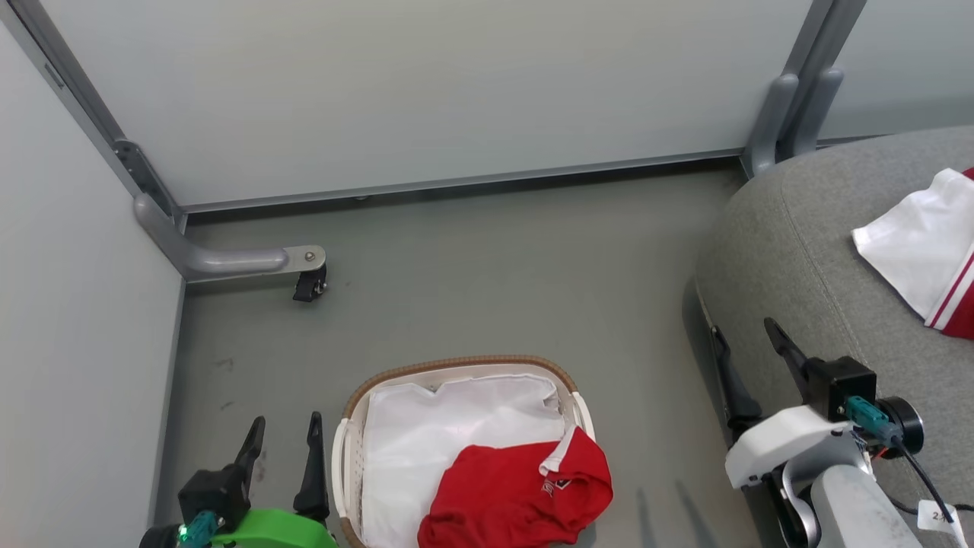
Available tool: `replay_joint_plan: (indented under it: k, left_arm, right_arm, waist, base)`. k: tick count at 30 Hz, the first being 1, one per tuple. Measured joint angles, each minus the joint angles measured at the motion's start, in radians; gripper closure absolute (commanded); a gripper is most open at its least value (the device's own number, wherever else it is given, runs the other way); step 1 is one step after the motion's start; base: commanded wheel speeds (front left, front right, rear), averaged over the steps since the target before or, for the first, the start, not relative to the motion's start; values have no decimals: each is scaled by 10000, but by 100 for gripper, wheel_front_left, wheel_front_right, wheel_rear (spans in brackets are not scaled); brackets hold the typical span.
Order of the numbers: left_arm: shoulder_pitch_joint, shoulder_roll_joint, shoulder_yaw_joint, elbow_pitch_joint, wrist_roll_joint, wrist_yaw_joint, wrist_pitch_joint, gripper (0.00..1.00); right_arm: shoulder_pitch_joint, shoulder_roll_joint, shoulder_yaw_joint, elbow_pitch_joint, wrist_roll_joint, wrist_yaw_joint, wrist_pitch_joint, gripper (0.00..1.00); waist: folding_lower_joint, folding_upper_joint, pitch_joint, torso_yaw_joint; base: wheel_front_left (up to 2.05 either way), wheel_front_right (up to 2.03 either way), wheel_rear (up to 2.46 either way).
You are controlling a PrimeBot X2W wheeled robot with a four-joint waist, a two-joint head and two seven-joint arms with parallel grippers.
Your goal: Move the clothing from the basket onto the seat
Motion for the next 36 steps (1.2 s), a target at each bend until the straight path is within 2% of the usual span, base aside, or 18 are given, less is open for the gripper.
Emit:
replay_joint_plan:
  k: [6,16,24,36]
  left_arm:
    - [-782,-4,-527,318,-142,0,0,0]
    - [-2745,2,-1908,2311,-589,0,0,0]
    - [-4182,288,-2792,3848,-1160,0,2,0]
    - [-6262,591,-4819,6247,-2261,0,17,0]
  right_arm:
    - [-737,36,272,-311,-21,2,0,0]
    - [-1815,52,573,-895,-36,2,0,0]
    - [-2471,59,836,-1312,176,0,0,0]
    - [-2941,61,1080,-1634,395,0,0,0]
  waist:
    - [0,0,633,-137]
    - [0,0,2254,-560]
    - [0,0,3682,-1061]
    - [1,0,5727,-1778]
  base:
    - [0,0,0]
    - [0,0,0]
    - [0,0,0]
    - [0,0,0]
